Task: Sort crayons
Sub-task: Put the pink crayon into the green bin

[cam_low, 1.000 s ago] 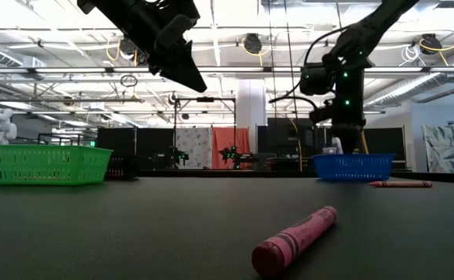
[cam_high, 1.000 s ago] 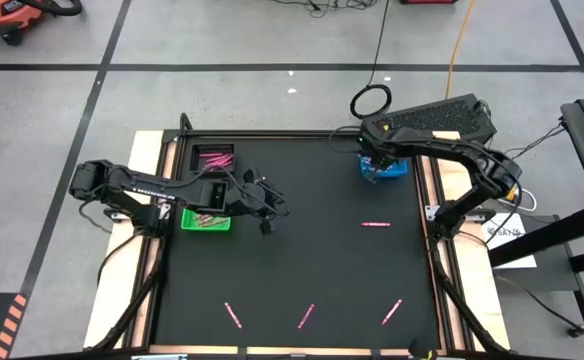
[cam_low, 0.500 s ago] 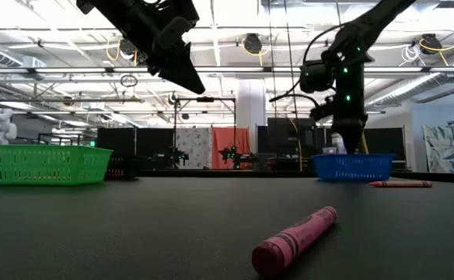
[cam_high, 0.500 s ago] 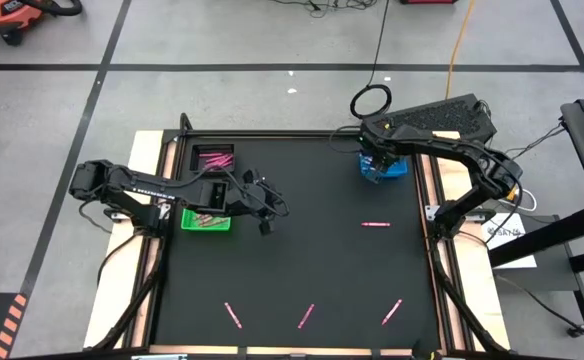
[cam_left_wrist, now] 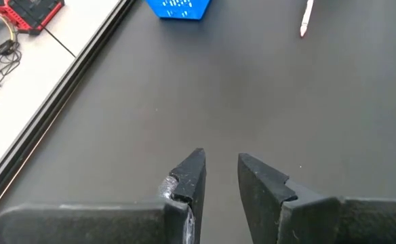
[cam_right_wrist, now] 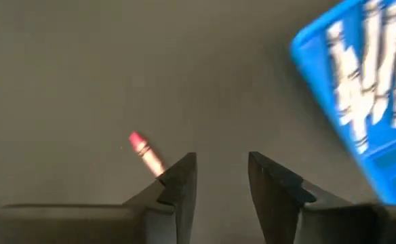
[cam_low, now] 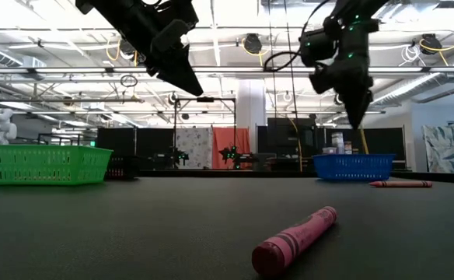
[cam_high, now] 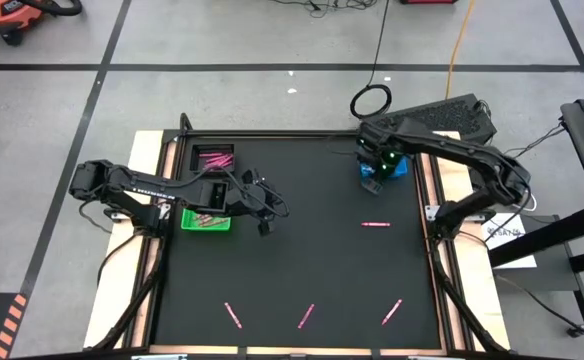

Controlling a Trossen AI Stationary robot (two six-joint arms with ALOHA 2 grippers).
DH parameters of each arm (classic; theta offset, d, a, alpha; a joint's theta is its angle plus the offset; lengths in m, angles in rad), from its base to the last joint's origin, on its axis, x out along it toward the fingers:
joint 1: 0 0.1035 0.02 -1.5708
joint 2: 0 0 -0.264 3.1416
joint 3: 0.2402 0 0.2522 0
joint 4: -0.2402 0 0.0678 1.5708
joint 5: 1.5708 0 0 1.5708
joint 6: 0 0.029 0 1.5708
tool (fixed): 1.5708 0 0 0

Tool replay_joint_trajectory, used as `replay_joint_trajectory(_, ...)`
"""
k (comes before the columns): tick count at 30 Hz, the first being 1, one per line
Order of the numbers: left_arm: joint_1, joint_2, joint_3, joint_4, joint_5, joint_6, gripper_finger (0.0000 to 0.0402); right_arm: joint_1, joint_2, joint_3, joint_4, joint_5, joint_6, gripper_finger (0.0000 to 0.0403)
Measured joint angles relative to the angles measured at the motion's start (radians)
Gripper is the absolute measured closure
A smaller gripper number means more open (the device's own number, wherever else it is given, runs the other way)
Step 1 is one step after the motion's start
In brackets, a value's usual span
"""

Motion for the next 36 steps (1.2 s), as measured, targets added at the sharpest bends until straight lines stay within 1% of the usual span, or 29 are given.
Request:
replay_joint_trajectory(5, 0.0, 0.0, 0.0, -0.014, 0.0, 0.0, 0.0312, 0.052, -0.045, -0.051, -0.035, -0.037, 0.045, 0.0286)
replay_joint_trajectory(11, 0.0, 0.0, 0.0, -0.022, 0.0, 0.001, 0.0312, 0.11, -0.066, -0.156, -0.039, -0.039, 0.101, 0.0287)
replay_joint_trajectory(16, 0.0, 0.0, 0.0, -0.022, 0.0, 0.002, 0.0312, 0.18, -0.066, -0.249, -0.031, -0.038, 0.08, 0.0287)
replay_joint_trajectory(19, 0.0, 0.0, 0.0, -0.022, 0.0, 0.002, 0.0312, 0.211, -0.066, -0.298, -0.001, -0.037, 0.077, 0.0287)
replay_joint_trajectory(24, 0.0, 0.0, 0.0, -0.022, 0.0, 0.002, 0.0312, 0.252, -0.066, -0.361, 0.096, -0.036, 0.091, 0.0287)
replay_joint_trajectory(27, 0.0, 0.0, 0.0, -0.022, 0.0, 0.002, 0.0312, 0.272, -0.066, -0.378, 0.145, -0.034, 0.119, 0.0287)
replay_joint_trajectory(30, 0.0, 0.0, 0.0, -0.021, 0.0, 0.0, 0.0312, 0.294, -0.066, -0.38, 0.175, 0.003, 0.156, 0.0287)
replay_joint_trajectory(32, 0.0, 0.0, 0.0, -0.021, 0.0, 0.0, 0.0312, 0.31, -0.066, -0.38, 0.188, 0.02, 0.159, 0.0287)
replay_joint_trajectory(36, 0.0, 0.0, 0.0, -0.021, 0.0, -0.001, 0.0312, 0.35, -0.066, -0.38, 0.232, 0.022, 0.159, 0.0287)
